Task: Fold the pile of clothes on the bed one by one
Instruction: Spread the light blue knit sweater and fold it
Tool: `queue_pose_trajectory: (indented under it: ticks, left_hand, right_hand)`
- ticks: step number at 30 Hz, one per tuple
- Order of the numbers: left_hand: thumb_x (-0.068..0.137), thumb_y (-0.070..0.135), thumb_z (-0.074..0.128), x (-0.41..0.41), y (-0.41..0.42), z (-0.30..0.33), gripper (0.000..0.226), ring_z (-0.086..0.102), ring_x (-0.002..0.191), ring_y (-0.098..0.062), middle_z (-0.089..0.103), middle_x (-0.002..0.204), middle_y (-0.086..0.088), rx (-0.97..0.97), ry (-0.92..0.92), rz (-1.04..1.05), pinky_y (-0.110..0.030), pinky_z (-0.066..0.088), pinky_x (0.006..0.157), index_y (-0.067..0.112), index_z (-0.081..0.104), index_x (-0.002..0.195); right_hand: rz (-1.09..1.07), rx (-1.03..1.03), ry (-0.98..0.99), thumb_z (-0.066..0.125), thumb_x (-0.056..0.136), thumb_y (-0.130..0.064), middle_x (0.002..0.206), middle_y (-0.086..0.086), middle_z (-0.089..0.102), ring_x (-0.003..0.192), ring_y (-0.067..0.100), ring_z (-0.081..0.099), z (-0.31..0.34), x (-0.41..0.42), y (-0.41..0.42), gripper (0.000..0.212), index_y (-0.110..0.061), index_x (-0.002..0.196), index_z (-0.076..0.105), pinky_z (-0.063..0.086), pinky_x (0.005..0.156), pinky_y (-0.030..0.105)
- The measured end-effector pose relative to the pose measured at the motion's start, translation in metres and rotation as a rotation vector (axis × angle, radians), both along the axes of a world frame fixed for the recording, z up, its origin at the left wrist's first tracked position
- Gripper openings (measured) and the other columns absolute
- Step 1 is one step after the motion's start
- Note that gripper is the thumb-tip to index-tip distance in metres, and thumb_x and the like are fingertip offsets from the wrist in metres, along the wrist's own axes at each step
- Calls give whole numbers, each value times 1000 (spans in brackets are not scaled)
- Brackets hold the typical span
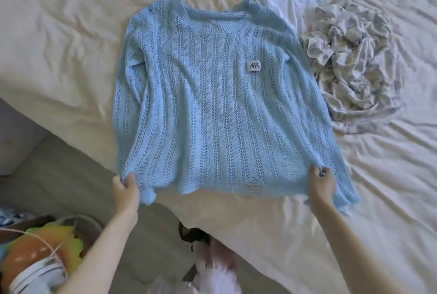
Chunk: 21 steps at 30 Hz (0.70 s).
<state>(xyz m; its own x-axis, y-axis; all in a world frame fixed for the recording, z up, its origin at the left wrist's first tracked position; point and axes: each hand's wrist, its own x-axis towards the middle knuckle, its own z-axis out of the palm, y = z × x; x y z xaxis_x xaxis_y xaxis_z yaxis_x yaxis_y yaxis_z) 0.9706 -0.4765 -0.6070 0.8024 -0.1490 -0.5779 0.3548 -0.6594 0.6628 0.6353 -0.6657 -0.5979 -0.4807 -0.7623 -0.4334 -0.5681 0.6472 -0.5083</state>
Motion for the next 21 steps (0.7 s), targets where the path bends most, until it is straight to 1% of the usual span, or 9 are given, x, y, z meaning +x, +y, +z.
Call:
queue_pose_trajectory:
  ticks: [1, 3, 7, 9, 11, 13, 15, 19, 21]
  left_hand:
    - [99, 18, 40, 4, 4, 7, 6, 48, 83, -22, 49, 98, -11, 0, -39, -1, -36, 39, 72, 12, 40, 101]
    - [99, 22, 40, 12, 17, 17, 14, 48, 85, -23, 48, 98, -10, 27, -109, -70, -36, 39, 73, 11, 41, 108]
    - [98, 23, 42, 24, 39, 24, 28, 49, 85, -29, 50, 99, -14, 113, -162, -246, -46, 44, 73, 5, 42, 120]
    - [98, 23, 43, 22, 44, 19, 26, 49, 78, -29, 51, 97, -13, 187, -84, -318, -42, 46, 66, 6, 43, 118]
    - [98, 18, 47, 18, 46, 12, 24, 49, 70, -26, 54, 98, -14, 274, 77, -398, -33, 42, 55, 4, 46, 117]
    - [96, 12, 50, 15, 45, 6, 27, 54, 79, -28, 57, 114, -18, 309, 212, -435, -32, 43, 61, 3, 48, 121]
    - [97, 14, 49, 19, 39, 5, 30, 54, 92, -27, 56, 122, -15, 330, 251, -499, -33, 44, 71, 7, 49, 126]
    - [99, 18, 45, 43, 9, 14, 33, 51, 112, -26, 54, 130, -12, 331, 183, -562, -35, 41, 87, 10, 49, 130]
    - [100, 18, 43, 60, -11, 20, 33, 51, 118, -27, 53, 132, -11, 329, 104, -590, -34, 39, 88, 10, 48, 131]
  right_hand:
    - [8, 8, 44, 46, 96, -26, 89, 16, 51, 89, 33, 52, 6, -4, -1, 19, -8, 98, 51, 43, 77, 50]
    - [87, 20, 173, 44, 97, -28, 97, 23, 59, 97, 39, 56, 17, -12, -2, 27, -4, 105, 53, 41, 82, 45]
    - [174, 4, 323, 46, 96, -26, 109, 28, 61, 103, 43, 57, 30, -21, -5, 26, -3, 108, 51, 40, 84, 43]
    - [197, 58, 341, 47, 94, -21, 112, 28, 60, 106, 42, 56, 30, -22, -8, 24, -2, 109, 51, 40, 88, 45]
    - [265, 151, 383, 49, 92, -17, 120, 26, 55, 115, 40, 51, 27, -18, -9, 27, -3, 115, 52, 37, 96, 46]
    - [370, 204, 422, 51, 93, -23, 133, 23, 47, 126, 37, 41, 26, -6, -7, 40, -5, 129, 47, 31, 102, 46]
    - [521, 171, 445, 49, 95, -28, 141, 17, 41, 131, 34, 35, 26, 12, -8, 47, -8, 136, 41, 25, 105, 45]
    - [822, 95, 422, 39, 99, -35, 154, 10, 26, 143, 27, 20, 22, 66, -20, 53, -12, 145, 30, 13, 116, 46]
    - [935, 84, 391, 35, 100, -38, 157, 8, 18, 145, 24, 12, 18, 100, -26, 55, -16, 149, 24, 7, 117, 45]
